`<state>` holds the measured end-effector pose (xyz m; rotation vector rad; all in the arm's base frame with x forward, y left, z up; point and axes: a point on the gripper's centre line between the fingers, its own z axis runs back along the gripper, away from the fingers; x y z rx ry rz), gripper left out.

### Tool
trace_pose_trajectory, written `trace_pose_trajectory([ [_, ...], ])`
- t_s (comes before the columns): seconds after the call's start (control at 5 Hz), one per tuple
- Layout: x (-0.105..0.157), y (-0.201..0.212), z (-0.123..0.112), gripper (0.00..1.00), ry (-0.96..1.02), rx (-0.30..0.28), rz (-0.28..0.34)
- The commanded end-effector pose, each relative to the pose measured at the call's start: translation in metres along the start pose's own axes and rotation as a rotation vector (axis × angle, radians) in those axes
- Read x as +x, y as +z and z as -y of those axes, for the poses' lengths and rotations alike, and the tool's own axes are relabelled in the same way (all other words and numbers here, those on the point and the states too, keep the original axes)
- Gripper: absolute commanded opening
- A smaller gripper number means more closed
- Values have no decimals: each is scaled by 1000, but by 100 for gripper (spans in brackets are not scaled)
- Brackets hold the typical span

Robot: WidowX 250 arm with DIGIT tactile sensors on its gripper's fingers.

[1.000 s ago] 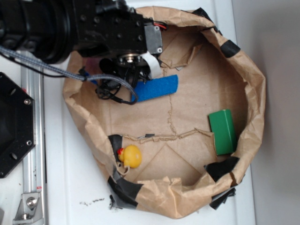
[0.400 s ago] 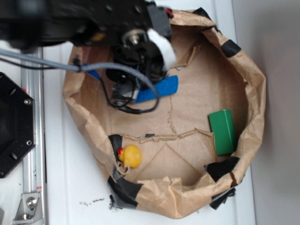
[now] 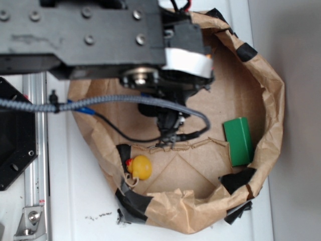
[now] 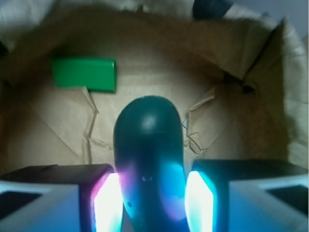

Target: Grab the plastic pickle.

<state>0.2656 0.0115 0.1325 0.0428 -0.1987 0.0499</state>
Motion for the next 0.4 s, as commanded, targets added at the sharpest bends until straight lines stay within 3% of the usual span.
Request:
trace_pose_trajectory([
  [0.0, 20, 14, 41, 0, 93, -92, 25],
  [0.2, 15, 10, 48, 0, 88, -87, 25],
])
